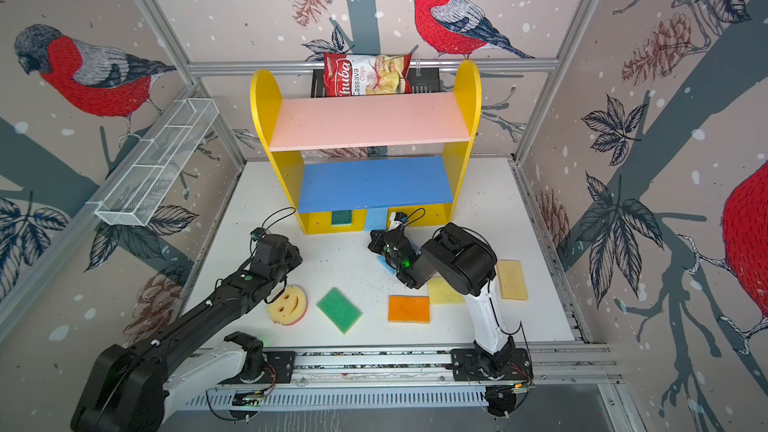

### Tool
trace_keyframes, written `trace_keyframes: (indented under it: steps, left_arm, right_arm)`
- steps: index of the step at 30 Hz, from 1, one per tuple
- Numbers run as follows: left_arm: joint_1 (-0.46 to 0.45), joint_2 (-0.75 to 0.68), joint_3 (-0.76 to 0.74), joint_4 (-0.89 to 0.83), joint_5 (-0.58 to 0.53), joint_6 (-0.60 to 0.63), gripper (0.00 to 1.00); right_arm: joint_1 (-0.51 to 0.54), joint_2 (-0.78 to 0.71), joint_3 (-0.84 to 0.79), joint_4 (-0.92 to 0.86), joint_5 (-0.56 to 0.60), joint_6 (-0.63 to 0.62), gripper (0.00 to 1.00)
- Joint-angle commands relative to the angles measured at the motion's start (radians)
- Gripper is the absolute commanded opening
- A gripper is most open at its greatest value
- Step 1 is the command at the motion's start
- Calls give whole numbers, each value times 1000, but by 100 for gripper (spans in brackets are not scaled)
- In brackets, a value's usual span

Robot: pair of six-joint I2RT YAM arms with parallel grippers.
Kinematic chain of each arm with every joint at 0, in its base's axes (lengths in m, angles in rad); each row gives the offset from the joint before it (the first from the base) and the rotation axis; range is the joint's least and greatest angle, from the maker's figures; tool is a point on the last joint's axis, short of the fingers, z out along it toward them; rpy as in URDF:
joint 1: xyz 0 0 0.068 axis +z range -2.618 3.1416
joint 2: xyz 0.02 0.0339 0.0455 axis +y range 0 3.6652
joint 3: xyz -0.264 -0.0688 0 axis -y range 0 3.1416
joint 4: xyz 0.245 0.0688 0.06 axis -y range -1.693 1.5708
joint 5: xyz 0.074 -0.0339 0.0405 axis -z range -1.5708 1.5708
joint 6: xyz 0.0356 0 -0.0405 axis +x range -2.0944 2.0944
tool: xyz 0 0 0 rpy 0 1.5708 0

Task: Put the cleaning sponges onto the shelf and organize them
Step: 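Hold the upright light blue sponge against the shelf beside the green sponge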

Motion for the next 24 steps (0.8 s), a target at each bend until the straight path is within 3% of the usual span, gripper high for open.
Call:
trace_keyframes:
  steps: [1, 24]
  left_arm:
    - [3, 2, 4, -12, -15, 13, 47]
    - [2, 12, 3, -12, -2, 7, 47]
  right_arm:
    - [-11, 20, -7, -222, 35, 19, 7]
    - [-34, 79, 6, -167, 59, 166, 7]
